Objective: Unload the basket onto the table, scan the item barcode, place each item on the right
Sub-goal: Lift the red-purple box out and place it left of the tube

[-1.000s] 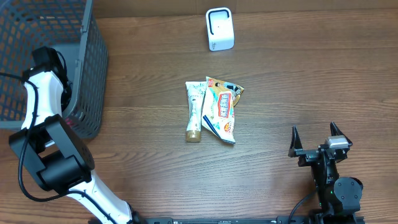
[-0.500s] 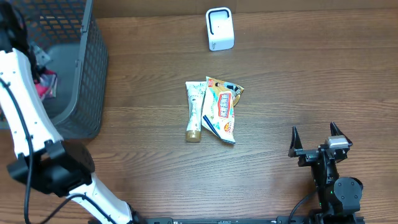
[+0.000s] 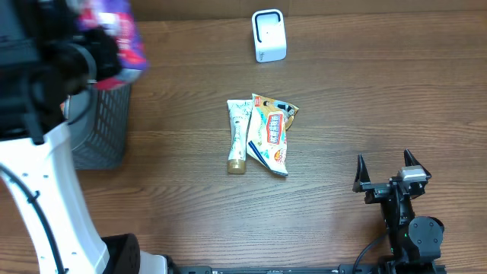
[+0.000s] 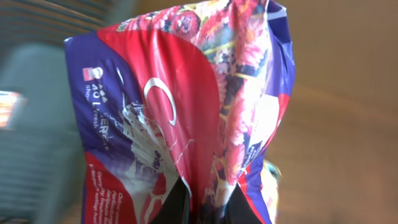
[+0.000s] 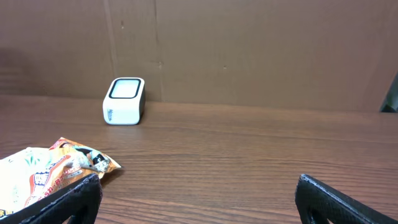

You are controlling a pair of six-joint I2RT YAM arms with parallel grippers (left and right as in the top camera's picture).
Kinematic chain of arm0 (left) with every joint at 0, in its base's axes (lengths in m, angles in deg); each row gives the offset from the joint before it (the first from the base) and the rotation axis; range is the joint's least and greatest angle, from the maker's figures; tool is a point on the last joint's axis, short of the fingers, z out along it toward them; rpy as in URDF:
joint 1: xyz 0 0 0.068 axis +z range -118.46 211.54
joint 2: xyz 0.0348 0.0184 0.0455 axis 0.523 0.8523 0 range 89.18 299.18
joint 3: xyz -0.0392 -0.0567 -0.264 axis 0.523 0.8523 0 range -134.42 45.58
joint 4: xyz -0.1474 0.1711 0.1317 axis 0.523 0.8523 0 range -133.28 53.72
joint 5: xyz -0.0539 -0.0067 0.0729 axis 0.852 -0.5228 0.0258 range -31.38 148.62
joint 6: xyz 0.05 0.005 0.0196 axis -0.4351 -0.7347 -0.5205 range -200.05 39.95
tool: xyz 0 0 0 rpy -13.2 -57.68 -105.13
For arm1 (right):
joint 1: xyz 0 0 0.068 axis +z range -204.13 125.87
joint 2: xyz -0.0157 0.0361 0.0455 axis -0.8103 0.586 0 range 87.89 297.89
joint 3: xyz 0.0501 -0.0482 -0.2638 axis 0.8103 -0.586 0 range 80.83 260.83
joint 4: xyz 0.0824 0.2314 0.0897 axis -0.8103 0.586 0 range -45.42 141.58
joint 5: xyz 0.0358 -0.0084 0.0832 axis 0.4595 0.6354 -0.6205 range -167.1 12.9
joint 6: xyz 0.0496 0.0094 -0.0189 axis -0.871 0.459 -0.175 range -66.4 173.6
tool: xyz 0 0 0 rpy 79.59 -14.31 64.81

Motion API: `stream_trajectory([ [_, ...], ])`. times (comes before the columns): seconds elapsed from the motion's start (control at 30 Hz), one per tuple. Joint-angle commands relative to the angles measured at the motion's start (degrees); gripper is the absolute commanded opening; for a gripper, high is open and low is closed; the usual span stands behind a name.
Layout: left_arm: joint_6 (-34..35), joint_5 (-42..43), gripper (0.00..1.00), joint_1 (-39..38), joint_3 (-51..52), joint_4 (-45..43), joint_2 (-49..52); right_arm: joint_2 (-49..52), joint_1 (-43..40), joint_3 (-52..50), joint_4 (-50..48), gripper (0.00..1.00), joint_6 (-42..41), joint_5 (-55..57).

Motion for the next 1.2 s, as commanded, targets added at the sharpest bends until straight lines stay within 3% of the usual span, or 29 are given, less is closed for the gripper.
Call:
stream_trajectory([
  [0.0,-1.22,-1.55,0.04,-8.66,4.33,1.64,2.78,-0.42,-0.11,-0.61,-0.39,1.0,0.22,0.35],
  [0.23,2.84,-6.82,0.04,-18.64,19.76,-1.46,8.0,-0.42,-0.11,-0.61,-0.37,1.0,0.22,0.35],
  [0.5,8.39,-14.47,0.04,-22.1,30.86,-7.15,19.91,-0.42,-0.11,-0.61,-0.37,1.0,0.22,0.35],
  [0.73,8.39,-13.38,0.04,-22.16,30.93,-8.24,29.62,-0.42,-0.11,-0.61,-0.39,1.0,0.22,0.35],
  [0.9,8.37,-9.99,0.14,-22.27,30.93,-8.59,34.12,-0.42,-0.11,-0.61,-0.37,1.0,0.22,0.35],
  [1.03,7.23,-2.45,0.12,-23.52,30.93,-10.08,36.68,-0.42,-0.11,-0.61,-0.37,1.0,0.22,0.35],
  [1.17,6.86,-0.22,0.08,-26.45,30.91,-12.96,37.05,-0.42,-0.11,-0.61,-0.37,1.0,0.22,0.35],
])
